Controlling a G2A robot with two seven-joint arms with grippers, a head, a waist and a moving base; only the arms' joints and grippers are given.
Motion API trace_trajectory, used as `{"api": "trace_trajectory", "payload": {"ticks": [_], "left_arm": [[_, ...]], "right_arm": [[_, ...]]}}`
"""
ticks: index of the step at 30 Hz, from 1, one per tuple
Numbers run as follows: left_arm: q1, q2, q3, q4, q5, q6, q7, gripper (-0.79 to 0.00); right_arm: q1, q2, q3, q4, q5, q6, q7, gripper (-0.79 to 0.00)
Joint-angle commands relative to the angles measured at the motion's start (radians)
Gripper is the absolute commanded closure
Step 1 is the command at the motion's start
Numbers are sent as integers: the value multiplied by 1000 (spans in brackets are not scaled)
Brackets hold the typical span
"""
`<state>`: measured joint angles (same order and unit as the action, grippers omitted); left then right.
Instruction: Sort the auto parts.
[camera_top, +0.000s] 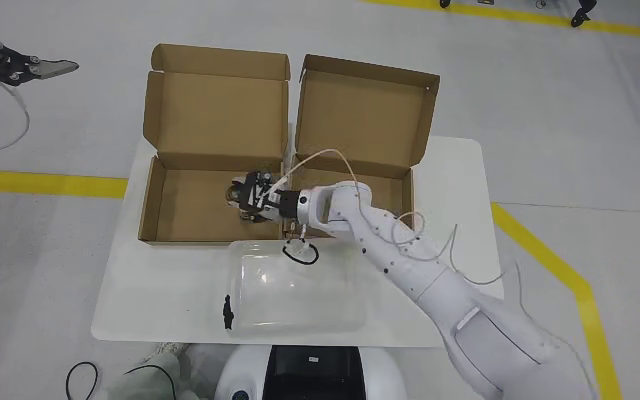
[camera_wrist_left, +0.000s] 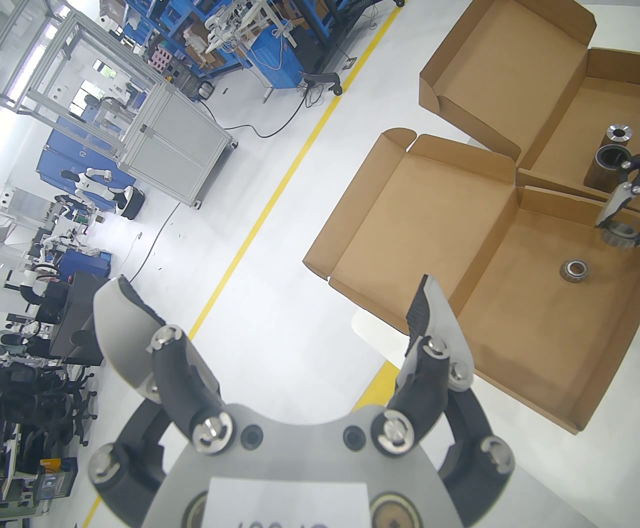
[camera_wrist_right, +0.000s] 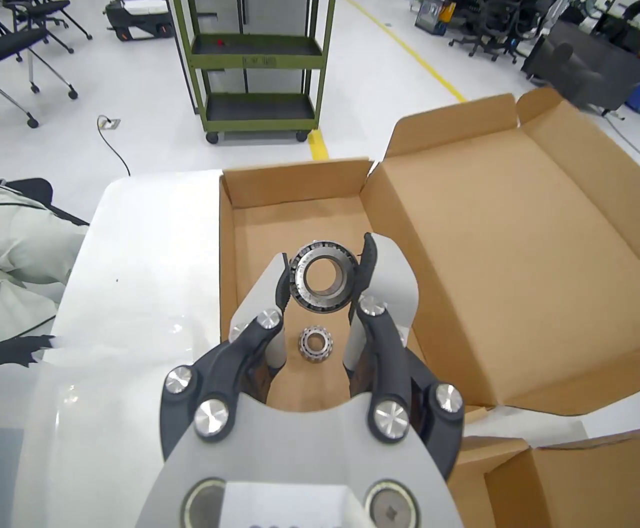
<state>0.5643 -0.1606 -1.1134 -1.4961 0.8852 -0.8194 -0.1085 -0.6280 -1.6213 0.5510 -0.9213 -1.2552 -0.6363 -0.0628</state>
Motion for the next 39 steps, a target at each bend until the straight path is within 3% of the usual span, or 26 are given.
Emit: {"api": "trace_trajectory", "payload": {"ticks": [1, 18, 20, 21, 23, 24, 25, 28, 33, 39], "left_arm": [[0, 0, 0, 0, 0, 0, 0, -785], [0, 0, 0, 0, 0, 0, 0, -785], [0, 0, 0, 0, 0, 0, 0, -785], [0, 0, 0, 0, 0, 0, 0, -785], [0, 0, 0, 0, 0, 0, 0, -785], [0, 0, 0, 0, 0, 0, 0, -785], [0, 0, 0, 0, 0, 0, 0, -785], [0, 0, 0, 0, 0, 0, 0, -785], [0, 0, 0, 0, 0, 0, 0, -785], [0, 0, 0, 0, 0, 0, 0, -785]], "right_arm": [[17, -20, -23, 35, 2, 15, 45, 0], [126, -193, -113, 381, 97, 73, 182, -3], [136, -207, -116, 411, 100, 71, 180, -65], [140, -214, -117, 424, 101, 72, 181, -139], [147, -227, -120, 448, 101, 75, 182, -366], [150, -233, -121, 460, 102, 76, 182, -563], [154, -241, -122, 475, 102, 77, 182, -631], [161, -255, -122, 508, 102, 75, 168, -662], [169, -270, -123, 543, 90, 63, 124, -643], [179, -269, -116, 542, 62, 27, -26, -643]]}}
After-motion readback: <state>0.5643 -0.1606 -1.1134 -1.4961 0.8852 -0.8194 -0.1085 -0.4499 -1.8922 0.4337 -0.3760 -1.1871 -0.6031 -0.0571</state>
